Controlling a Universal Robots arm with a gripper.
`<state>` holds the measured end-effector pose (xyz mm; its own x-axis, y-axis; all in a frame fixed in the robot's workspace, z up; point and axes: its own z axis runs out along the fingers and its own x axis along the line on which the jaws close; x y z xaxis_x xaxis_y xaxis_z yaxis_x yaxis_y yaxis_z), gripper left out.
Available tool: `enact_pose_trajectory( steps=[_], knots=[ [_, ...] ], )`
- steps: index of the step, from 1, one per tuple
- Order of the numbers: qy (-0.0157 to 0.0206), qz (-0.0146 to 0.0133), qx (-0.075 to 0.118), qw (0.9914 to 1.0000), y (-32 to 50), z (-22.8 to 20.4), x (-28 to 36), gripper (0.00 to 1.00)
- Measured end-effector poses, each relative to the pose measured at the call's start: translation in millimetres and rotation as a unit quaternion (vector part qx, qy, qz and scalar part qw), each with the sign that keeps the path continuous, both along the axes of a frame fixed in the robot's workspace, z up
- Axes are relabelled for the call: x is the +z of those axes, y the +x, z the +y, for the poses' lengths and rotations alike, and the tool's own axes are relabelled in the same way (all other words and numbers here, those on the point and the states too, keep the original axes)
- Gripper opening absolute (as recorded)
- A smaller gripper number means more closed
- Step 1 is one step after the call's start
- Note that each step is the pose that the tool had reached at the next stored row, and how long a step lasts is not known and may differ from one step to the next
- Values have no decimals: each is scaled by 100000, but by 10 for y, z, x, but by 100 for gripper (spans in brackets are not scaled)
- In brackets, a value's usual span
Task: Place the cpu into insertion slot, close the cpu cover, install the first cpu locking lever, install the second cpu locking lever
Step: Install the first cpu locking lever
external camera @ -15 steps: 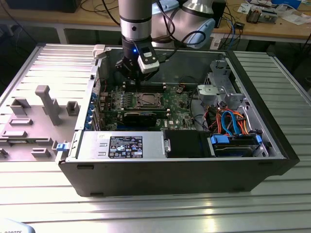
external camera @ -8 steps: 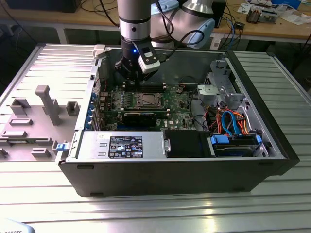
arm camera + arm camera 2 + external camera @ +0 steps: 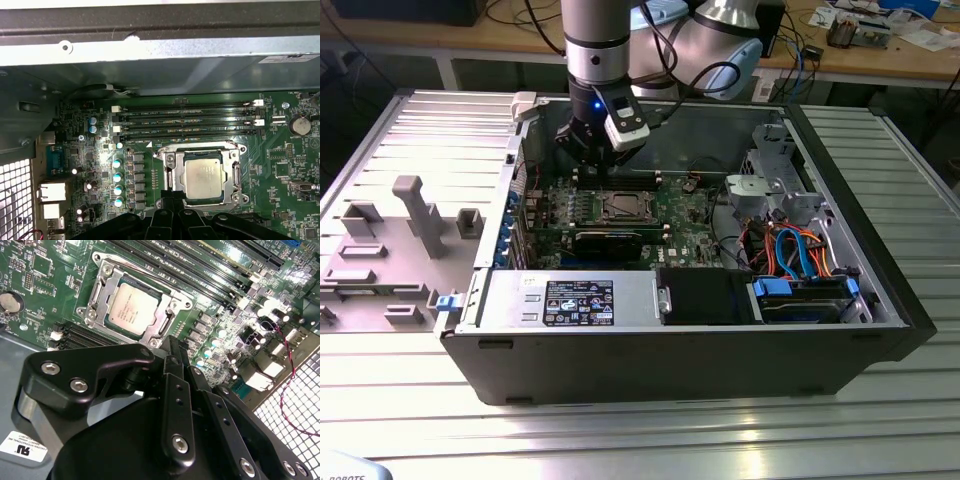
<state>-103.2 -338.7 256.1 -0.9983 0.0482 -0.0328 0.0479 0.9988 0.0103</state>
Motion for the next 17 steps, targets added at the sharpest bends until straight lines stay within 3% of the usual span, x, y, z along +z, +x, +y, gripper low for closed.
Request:
enact_pose_trajectory(
  steps=[6,12,17],
  knots=[
    [3,-4,-3,100000,-41,0,-1,11],
    [23,6,306,100000,-141,0,-3,11],
    [20,10,907,99996,-164,5,-6,11]
  ],
)
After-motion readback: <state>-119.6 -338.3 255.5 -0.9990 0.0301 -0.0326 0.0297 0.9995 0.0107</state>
